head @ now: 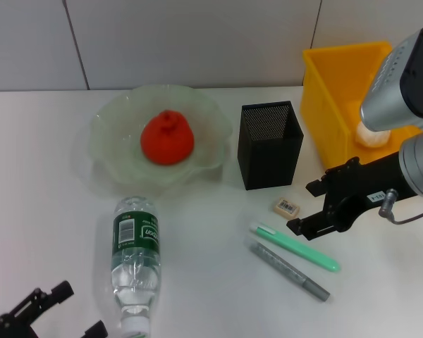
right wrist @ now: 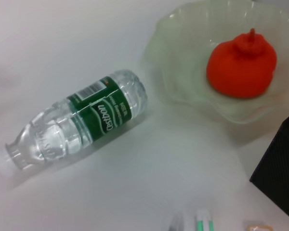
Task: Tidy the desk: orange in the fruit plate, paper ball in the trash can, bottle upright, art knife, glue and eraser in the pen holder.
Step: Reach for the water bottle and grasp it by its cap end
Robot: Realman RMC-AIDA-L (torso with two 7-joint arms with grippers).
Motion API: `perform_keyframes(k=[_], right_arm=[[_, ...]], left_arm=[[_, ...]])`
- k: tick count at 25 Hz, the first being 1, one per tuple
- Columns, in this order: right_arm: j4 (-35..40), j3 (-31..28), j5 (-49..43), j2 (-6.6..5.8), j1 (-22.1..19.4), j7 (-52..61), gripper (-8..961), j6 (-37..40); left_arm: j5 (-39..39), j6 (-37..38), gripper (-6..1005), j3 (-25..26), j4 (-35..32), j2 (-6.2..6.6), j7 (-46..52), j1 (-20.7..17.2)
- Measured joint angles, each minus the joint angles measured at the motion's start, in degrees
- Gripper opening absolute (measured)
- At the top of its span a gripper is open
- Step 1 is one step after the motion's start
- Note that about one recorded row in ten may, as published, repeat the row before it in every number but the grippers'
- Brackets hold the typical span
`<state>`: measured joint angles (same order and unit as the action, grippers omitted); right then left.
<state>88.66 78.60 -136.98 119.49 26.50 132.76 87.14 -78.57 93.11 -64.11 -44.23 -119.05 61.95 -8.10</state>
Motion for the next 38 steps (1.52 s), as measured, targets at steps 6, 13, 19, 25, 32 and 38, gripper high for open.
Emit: perform_keyframes(k=[6,13,19,25,32,38], right_arm=[[-0.53,0.21,2.63,0.03,-1.87,-1.09,739,-2.56],[-0.69,-0.02,5.66,0.0,-3.46,-3.41,736,-3.66],[-1.16,-0.36,6.0,0.04,-4.14,-4.91,733,-4.43],[-2.47,-2.35,12.93,-0.25,-6.02,-12.22,731,-0.16],[-4.08,-5.59,15.9,-0.35,-5.55,-16.42,727,4.37],[-3.8,-5.79,15.71,-0.42,-5.49,-18.05,725,6.1]], left_arm=[[10.87,1.65,864,-1.4,31.1,-0.12,-28.68,6.03],[13.56,4.34,864,2.6,52.34,-0.13,-47.16,13.46],[13.32,5.13,863,7.93,63.73,-0.14,-59.14,16.69],[7.87,3.91,863,15.2,69.79,-0.13,-65.95,17.24],[2.42,1.39,864,22.46,74.85,-0.13,-73.71,16.73],[-4.54,-7.12,863,38.69,83.66,-0.13,-89.69,13.38]])
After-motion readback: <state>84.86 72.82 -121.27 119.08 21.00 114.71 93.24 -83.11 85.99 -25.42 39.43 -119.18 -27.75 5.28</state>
